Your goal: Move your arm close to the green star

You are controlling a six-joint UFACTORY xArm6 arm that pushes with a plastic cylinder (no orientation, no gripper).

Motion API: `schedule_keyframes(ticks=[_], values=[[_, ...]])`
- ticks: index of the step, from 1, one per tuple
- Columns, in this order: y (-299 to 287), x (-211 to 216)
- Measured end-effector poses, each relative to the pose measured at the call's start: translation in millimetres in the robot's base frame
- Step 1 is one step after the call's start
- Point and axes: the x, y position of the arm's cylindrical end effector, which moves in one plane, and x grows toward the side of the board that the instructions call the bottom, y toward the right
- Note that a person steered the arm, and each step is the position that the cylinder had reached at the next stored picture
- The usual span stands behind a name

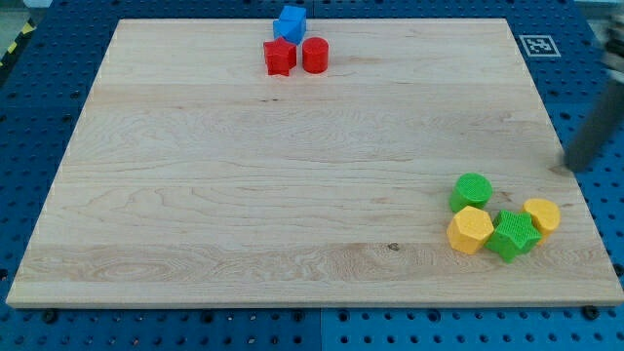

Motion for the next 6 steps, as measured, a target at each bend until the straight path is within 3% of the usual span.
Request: schedule_keyframes(ticks=[1, 2, 3, 6], values=[[11, 47], [-31, 104], [-57, 122], [-121, 121]])
